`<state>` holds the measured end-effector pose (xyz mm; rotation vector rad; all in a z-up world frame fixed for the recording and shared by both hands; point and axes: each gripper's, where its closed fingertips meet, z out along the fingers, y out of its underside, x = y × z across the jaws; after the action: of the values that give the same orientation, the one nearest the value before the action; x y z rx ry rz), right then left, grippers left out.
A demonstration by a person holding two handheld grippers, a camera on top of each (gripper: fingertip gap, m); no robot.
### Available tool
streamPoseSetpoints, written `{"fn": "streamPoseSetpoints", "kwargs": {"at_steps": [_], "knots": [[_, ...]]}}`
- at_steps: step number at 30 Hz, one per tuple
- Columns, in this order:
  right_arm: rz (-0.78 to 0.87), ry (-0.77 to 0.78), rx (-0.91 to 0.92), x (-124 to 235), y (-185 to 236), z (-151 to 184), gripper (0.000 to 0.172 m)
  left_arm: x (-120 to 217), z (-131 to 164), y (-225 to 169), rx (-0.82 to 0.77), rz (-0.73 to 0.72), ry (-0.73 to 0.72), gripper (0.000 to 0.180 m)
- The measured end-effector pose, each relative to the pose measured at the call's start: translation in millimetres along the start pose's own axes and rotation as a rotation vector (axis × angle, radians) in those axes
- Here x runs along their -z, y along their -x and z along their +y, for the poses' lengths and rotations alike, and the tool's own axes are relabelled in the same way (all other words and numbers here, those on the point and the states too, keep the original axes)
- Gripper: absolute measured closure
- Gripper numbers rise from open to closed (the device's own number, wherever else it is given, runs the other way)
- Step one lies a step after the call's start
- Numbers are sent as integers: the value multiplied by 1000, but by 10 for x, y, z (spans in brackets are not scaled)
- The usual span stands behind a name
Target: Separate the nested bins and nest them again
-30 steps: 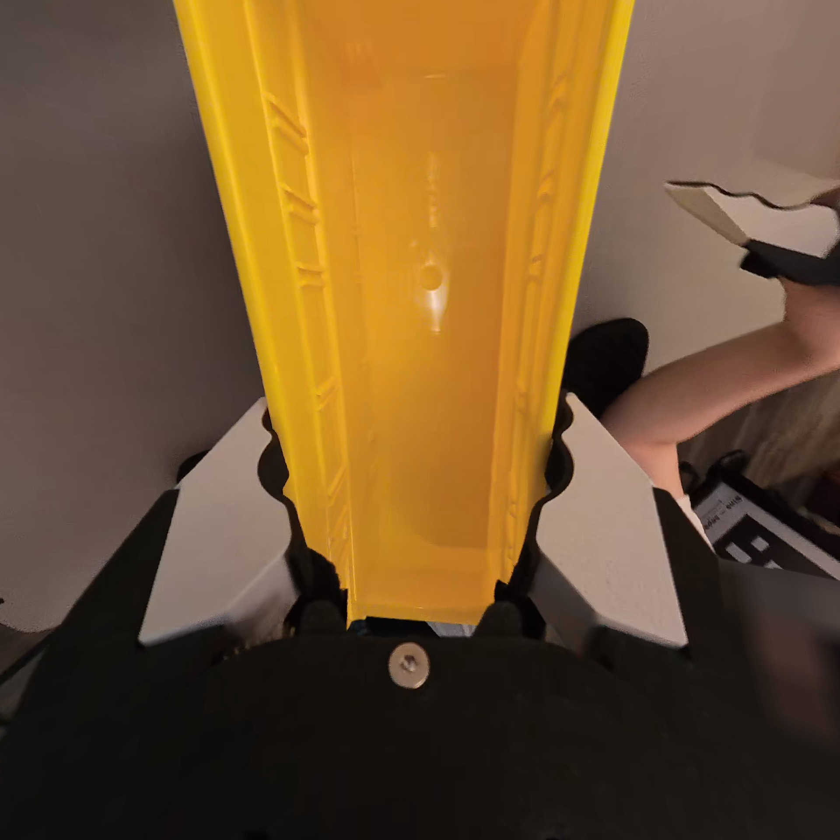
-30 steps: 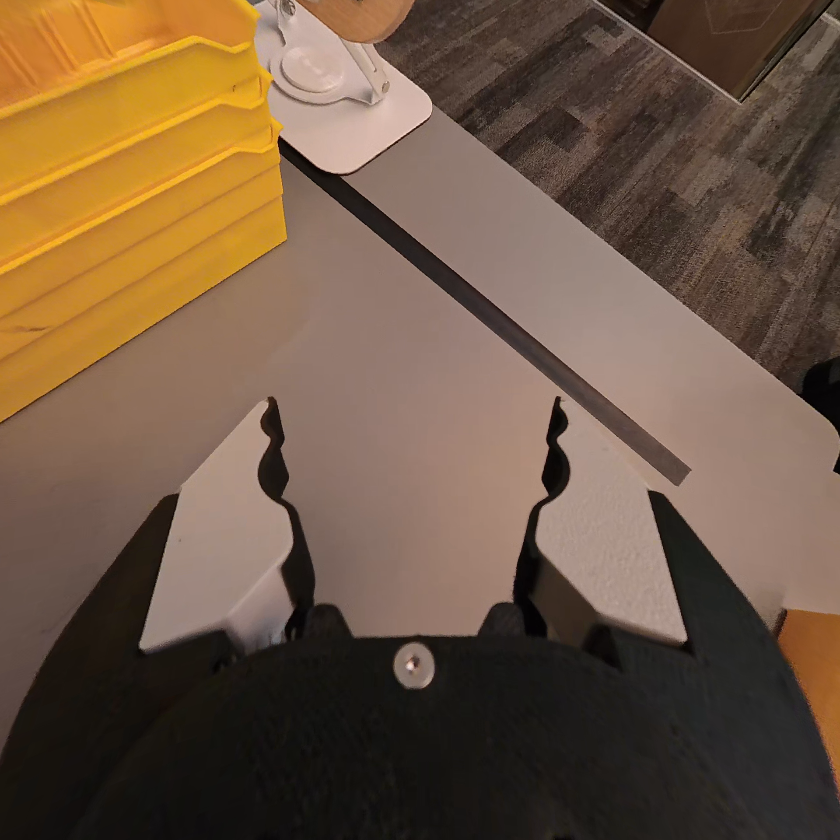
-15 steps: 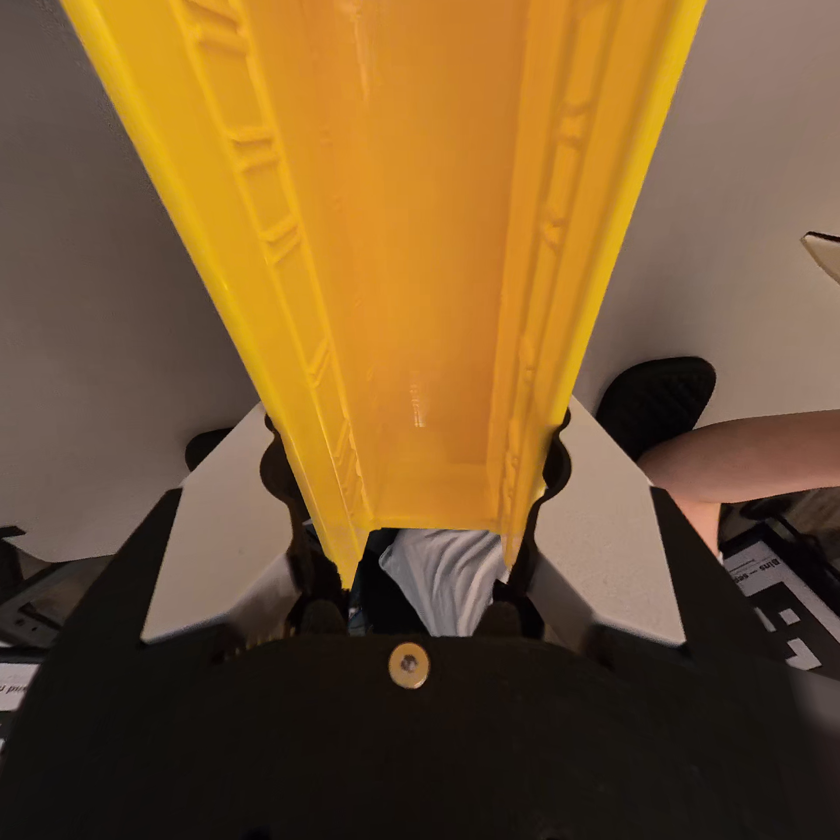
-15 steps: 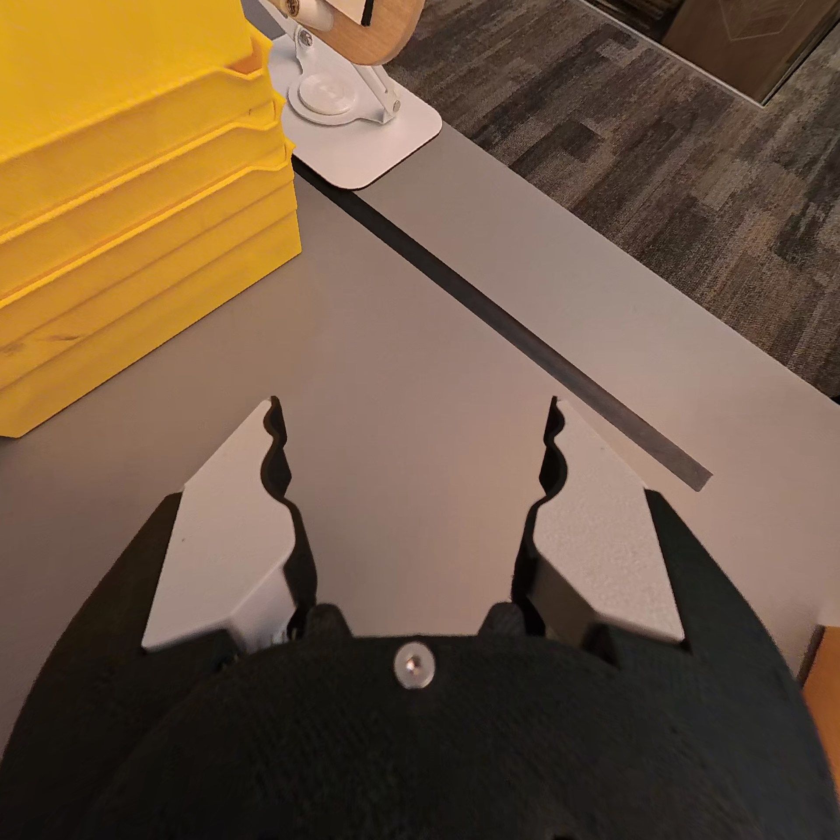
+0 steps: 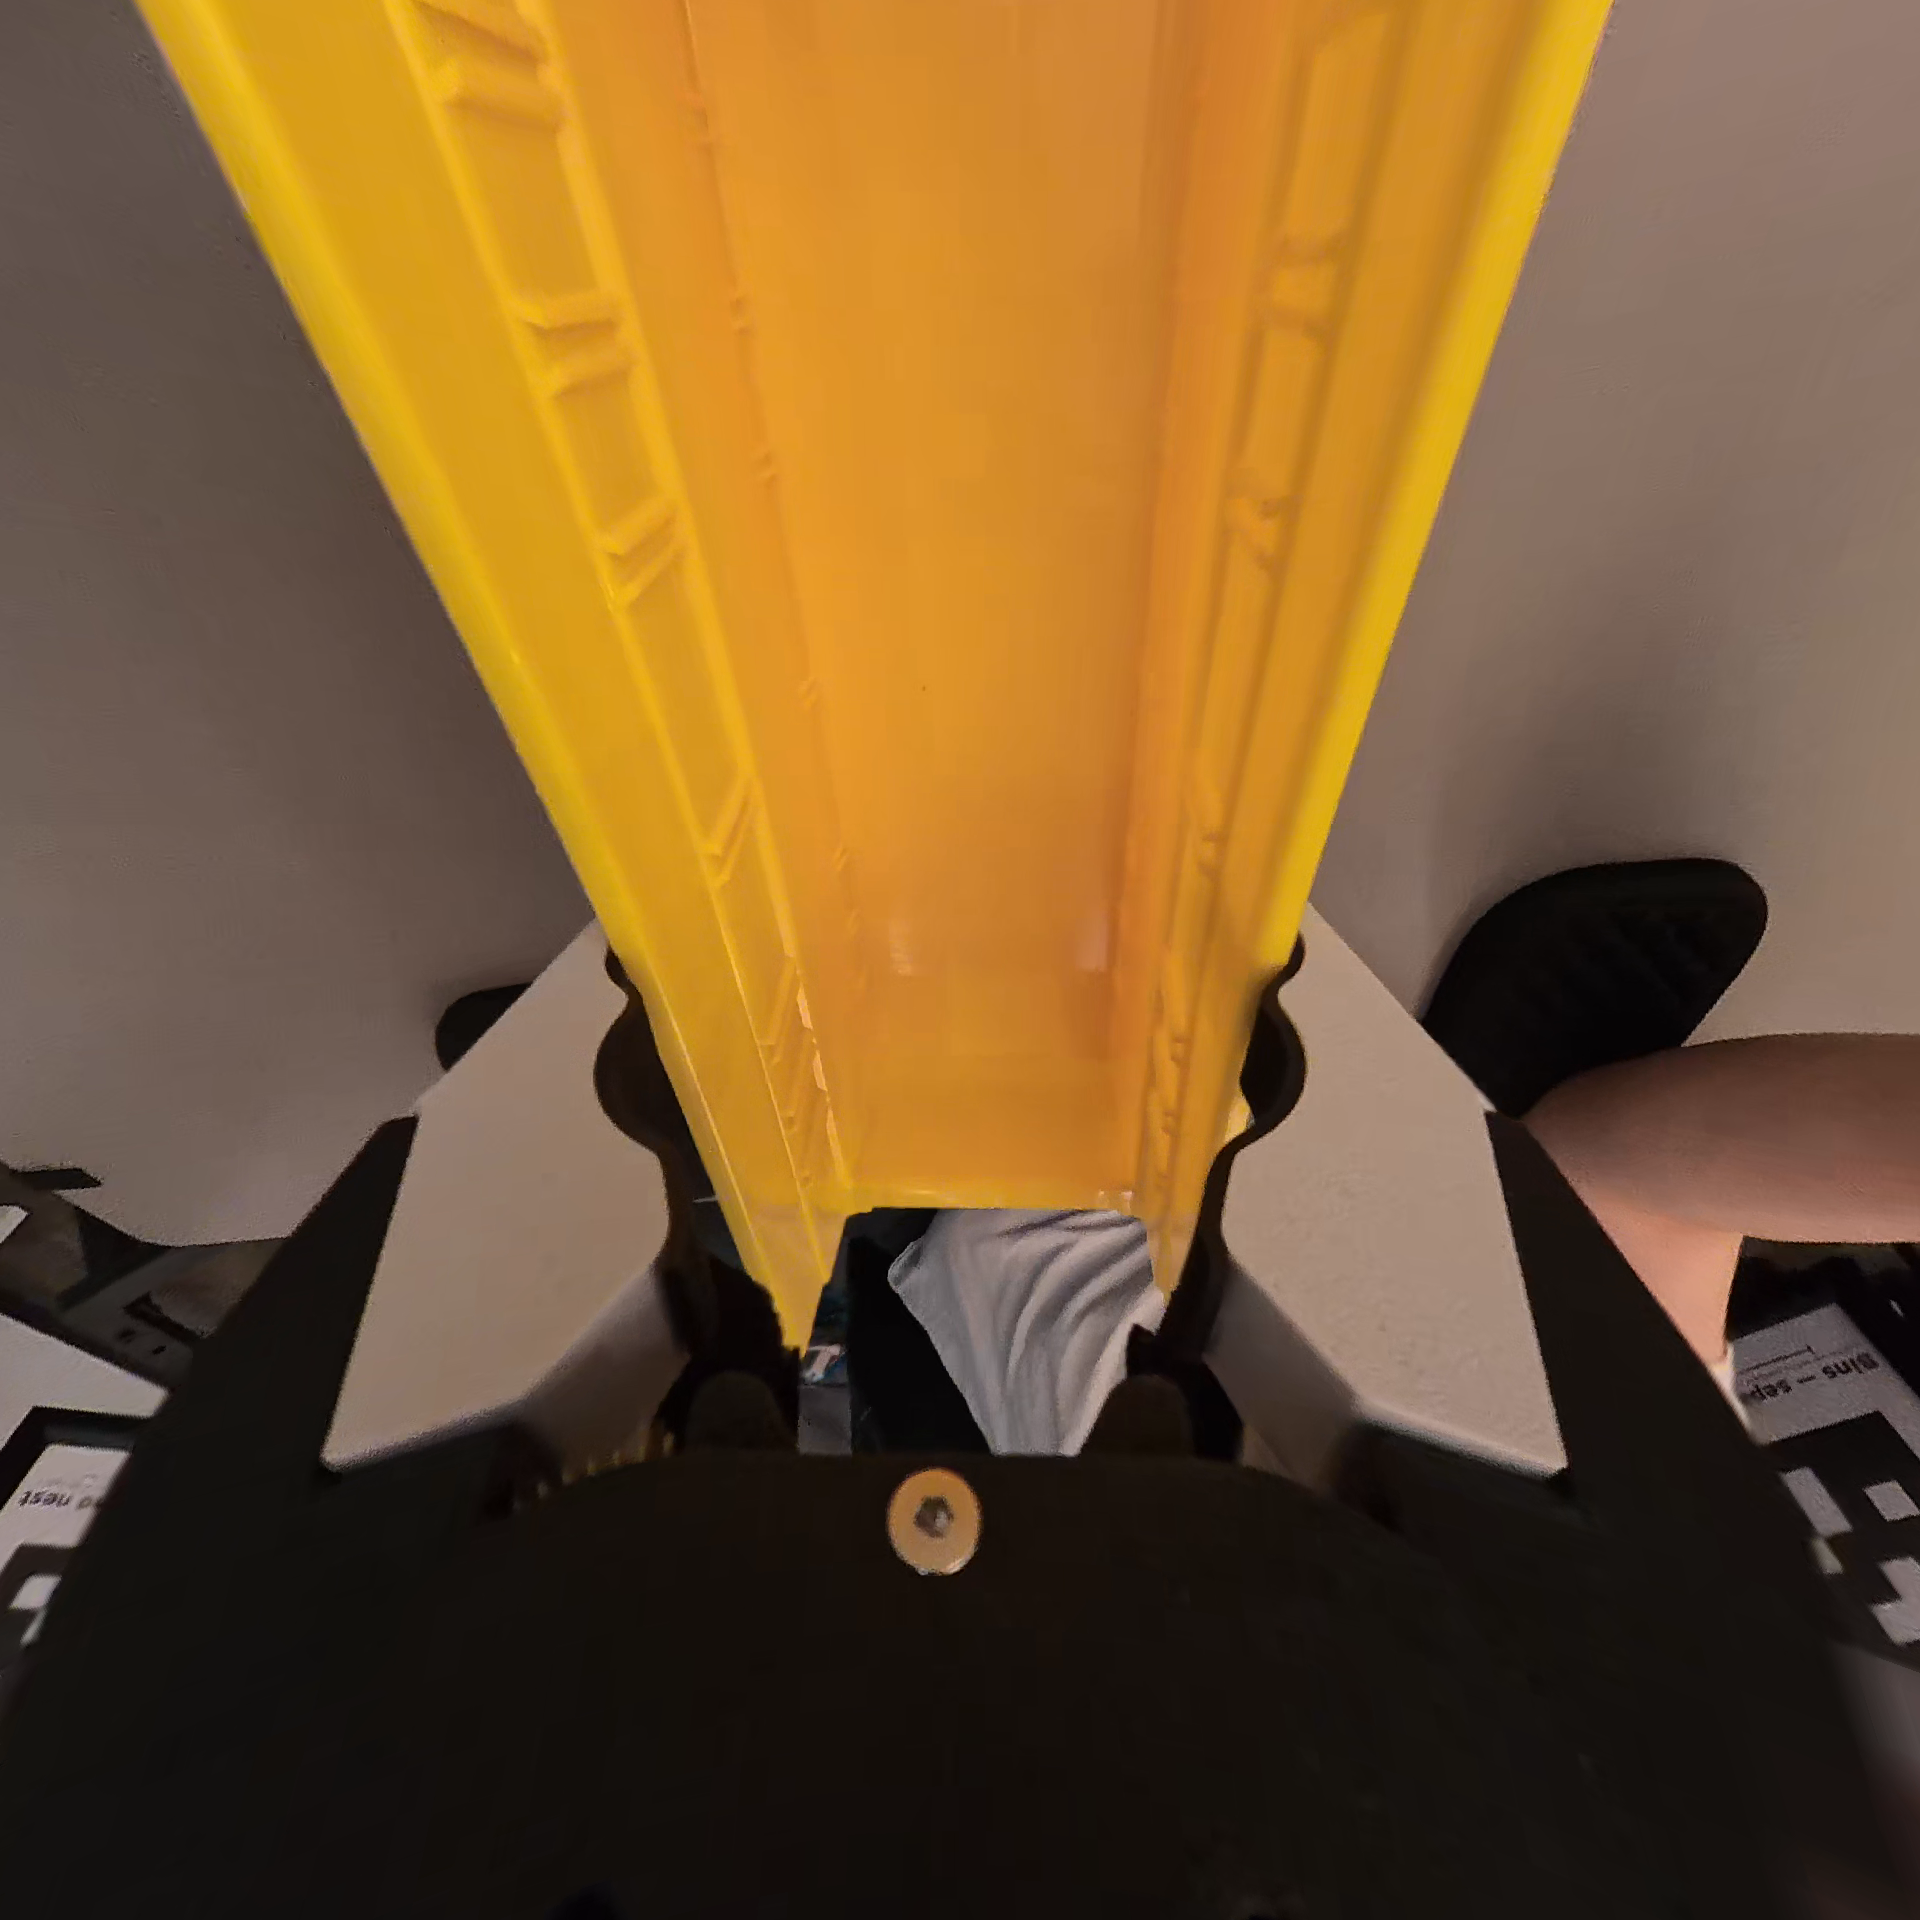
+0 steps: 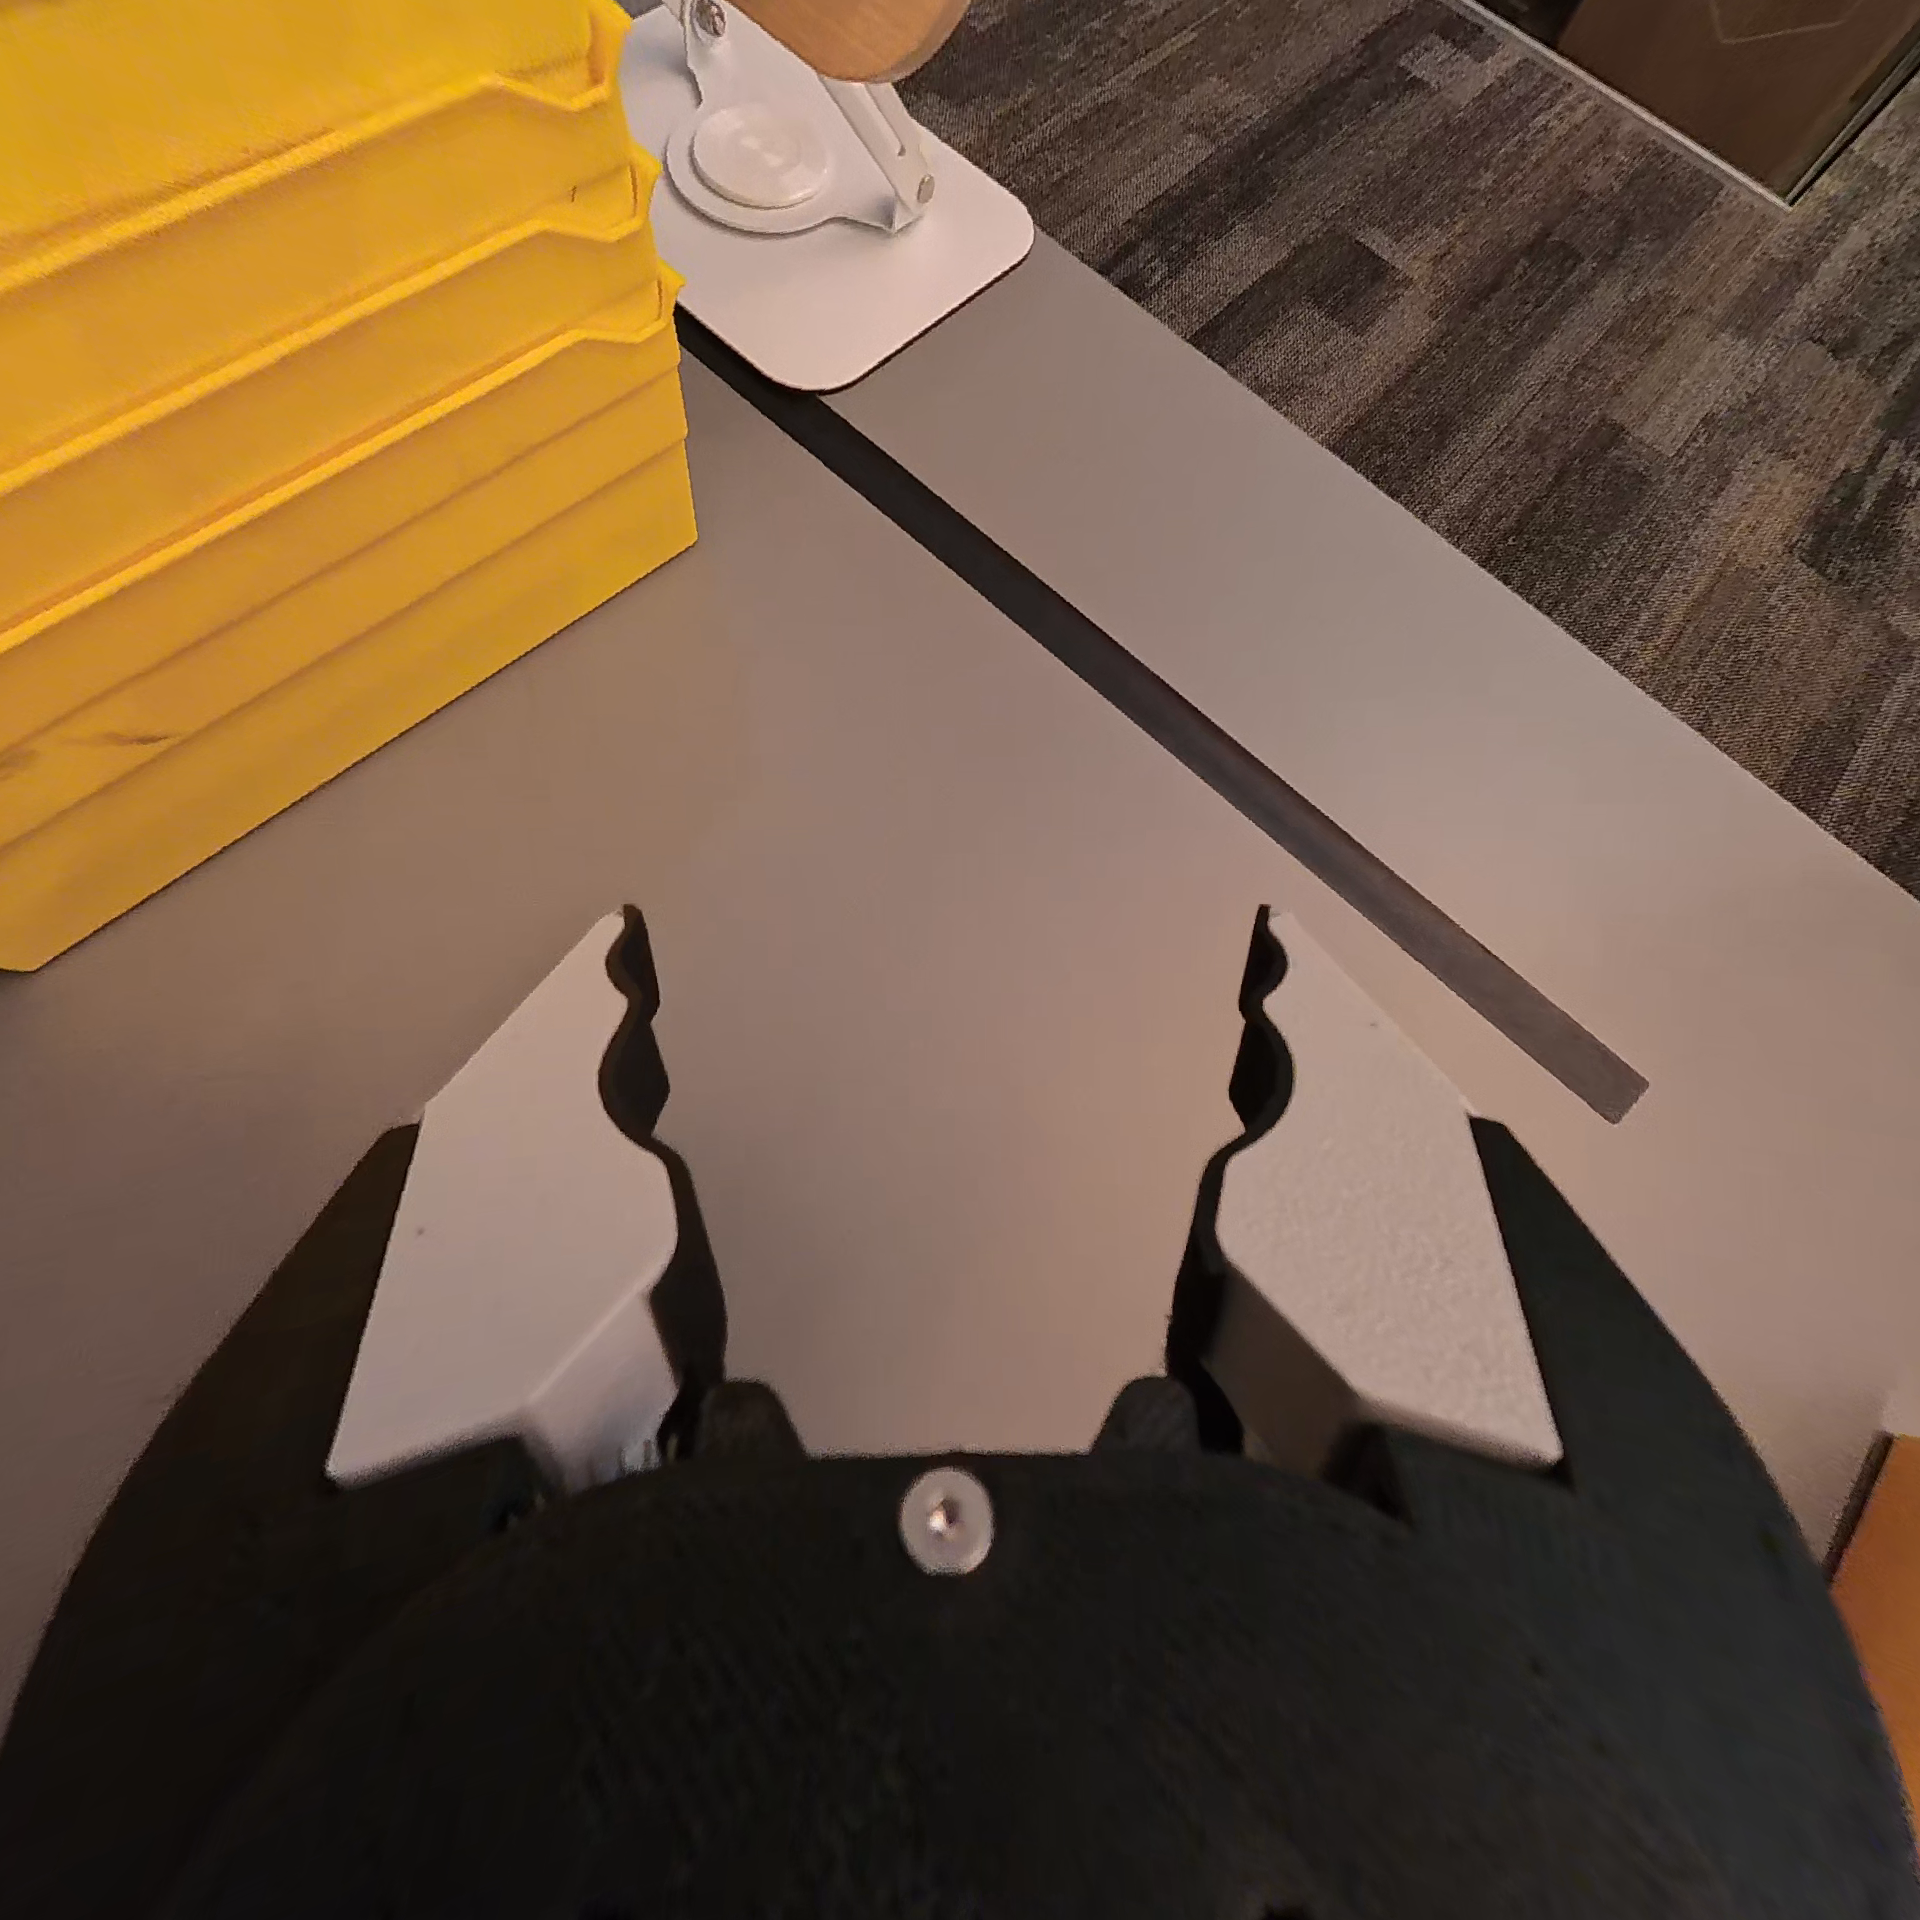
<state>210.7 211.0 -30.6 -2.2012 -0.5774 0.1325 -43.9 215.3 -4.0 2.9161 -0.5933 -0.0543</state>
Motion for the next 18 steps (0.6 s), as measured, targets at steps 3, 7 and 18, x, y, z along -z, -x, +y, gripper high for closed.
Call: {"fn": "streamPoseSetpoints", "kwargs": {"at_steps": [3, 7, 18], "knots": [[0, 8, -3, -14, -3, 16, 59, -1, -7, -2, 2, 2, -10, 65], [-2, 12, -6, -28, -6, 26, 59, -51, -6, -16, 3, -19, -21, 63], [-12, 32, -9, -76, 3, 72, 60, -66, 34, -43, -23, -71, -6, 55]]}}
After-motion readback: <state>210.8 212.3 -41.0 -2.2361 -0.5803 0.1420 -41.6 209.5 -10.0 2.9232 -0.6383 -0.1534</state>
